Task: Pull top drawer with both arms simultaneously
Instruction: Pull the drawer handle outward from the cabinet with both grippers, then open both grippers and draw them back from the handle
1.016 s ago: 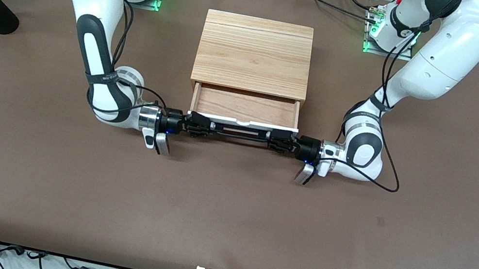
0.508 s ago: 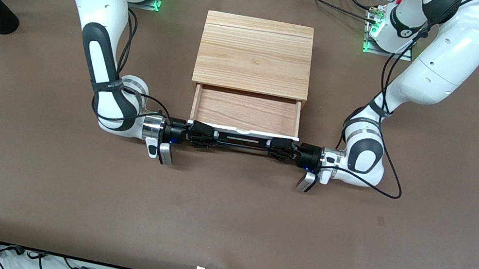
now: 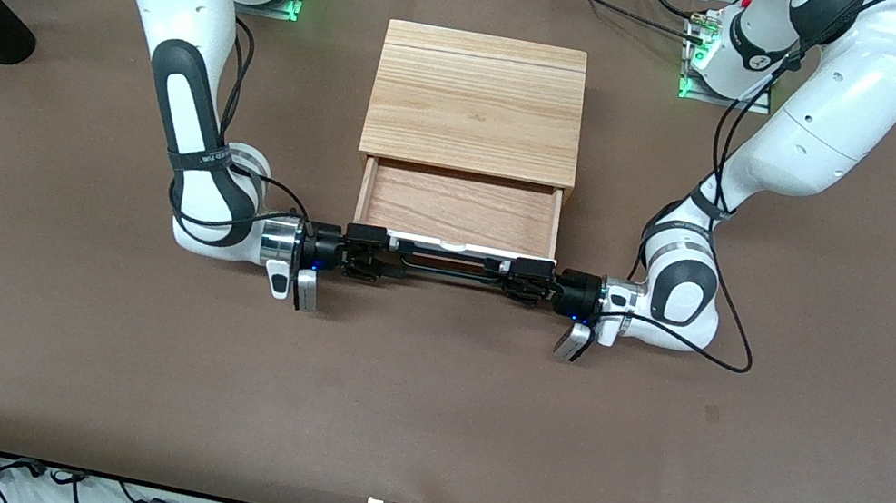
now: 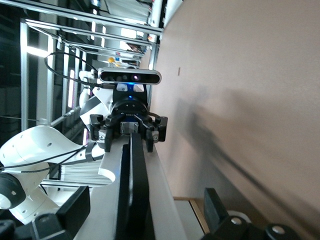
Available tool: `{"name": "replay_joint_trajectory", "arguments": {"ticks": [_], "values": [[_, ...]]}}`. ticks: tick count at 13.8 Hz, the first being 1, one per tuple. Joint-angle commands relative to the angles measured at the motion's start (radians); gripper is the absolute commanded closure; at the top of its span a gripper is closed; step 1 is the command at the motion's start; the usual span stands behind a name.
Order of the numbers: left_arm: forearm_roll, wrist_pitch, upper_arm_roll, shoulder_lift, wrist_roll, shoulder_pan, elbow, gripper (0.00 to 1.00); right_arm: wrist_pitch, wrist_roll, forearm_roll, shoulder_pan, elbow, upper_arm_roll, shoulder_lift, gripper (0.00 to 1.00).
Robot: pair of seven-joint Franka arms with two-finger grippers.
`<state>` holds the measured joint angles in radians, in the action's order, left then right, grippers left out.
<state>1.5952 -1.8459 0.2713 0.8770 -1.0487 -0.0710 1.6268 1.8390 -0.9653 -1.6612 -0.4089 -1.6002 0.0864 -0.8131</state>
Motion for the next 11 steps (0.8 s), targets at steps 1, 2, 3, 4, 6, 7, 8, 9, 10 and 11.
{"name": "replay_joint_trajectory", "arguments": {"ticks": [1,2,3,4,6,7,8,9,10,11], "values": [[0.017,-0.003,-0.009,0.005,-0.034,0.002,-0.019,0.0,0.008,0.123,0.143,-0.01,0.014,0.033,0.074,0.0],[0.017,-0.003,-0.01,0.005,-0.034,0.002,-0.021,0.0,0.008,0.179,0.228,-0.016,0.031,0.056,0.094,0.0],[0.015,-0.003,-0.012,0.002,-0.033,0.002,-0.022,0.0,0.008,0.228,0.313,-0.016,0.054,0.065,0.11,0.0],[0.0,-0.001,-0.024,-0.001,-0.033,0.004,-0.03,0.0,0.005,0.279,0.421,-0.011,0.083,0.07,0.126,0.0],[-0.081,0.002,-0.05,-0.009,-0.018,0.014,-0.076,0.0,0.0,0.377,0.667,-0.005,0.127,0.069,0.167,0.0],[-0.127,0.005,-0.05,-0.01,-0.001,0.036,-0.099,0.0,-0.003,0.422,0.777,-0.005,0.143,0.07,0.19,0.0],[-0.182,0.008,-0.05,-0.018,0.03,0.055,-0.116,0.0,-0.007,0.463,0.893,-0.008,0.144,0.07,0.221,0.0],[-0.234,0.008,-0.049,-0.029,0.068,0.072,-0.13,0.0,-0.021,0.496,1.01,-0.008,0.143,0.07,0.242,0.0],[-0.291,0.011,-0.047,-0.038,0.112,0.091,-0.151,0.0,-0.046,0.519,1.135,-0.007,0.144,0.07,0.265,0.0],[-0.346,0.029,-0.047,-0.045,0.151,0.108,-0.174,0.0,-0.069,0.543,1.237,-0.007,0.143,0.07,0.282,0.0]]}}
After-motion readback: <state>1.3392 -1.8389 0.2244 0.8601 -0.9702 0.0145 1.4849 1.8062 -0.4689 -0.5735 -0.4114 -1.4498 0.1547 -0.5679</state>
